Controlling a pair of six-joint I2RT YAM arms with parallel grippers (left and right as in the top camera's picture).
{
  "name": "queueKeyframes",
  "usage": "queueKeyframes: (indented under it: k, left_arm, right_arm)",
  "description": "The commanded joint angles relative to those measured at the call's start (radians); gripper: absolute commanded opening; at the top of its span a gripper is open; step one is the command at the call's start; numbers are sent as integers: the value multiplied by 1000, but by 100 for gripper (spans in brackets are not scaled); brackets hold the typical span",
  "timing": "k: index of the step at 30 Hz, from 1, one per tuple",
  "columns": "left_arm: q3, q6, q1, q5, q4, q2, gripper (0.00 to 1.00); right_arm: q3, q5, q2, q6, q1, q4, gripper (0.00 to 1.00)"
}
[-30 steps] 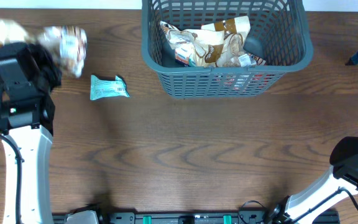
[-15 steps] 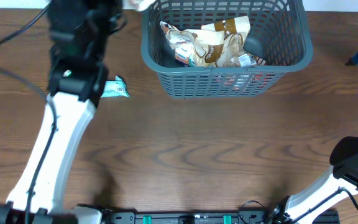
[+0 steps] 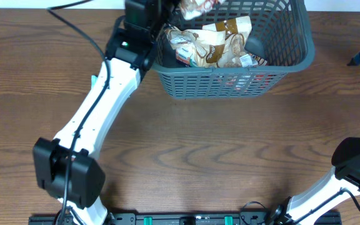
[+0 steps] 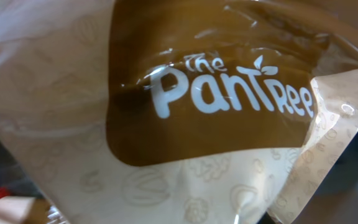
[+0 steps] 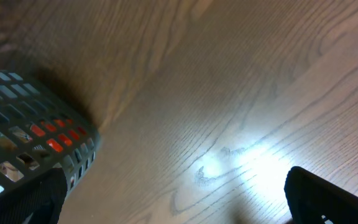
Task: Pack container
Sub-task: 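Lift the PanTree bag and lower it into the basket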
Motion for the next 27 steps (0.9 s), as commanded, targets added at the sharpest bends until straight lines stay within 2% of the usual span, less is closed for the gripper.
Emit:
queueKeyframes:
  k: [1, 10, 16, 27]
  left_arm:
    - [31, 83, -20, 7, -32, 13, 8]
    - [31, 223, -37, 2, -159, 37, 8]
    - [31, 226, -39, 8, -243, 106, 8]
    - [31, 234, -40, 29, -253, 165, 17]
  right_arm:
    - [-5, -1, 8, -12, -3, -1, 99]
    - [-5, -1, 8, -12, -3, -1, 99]
    - [-5, -1, 8, -12, -3, -1, 99]
    - [-5, -1, 8, -12, -3, -1, 99]
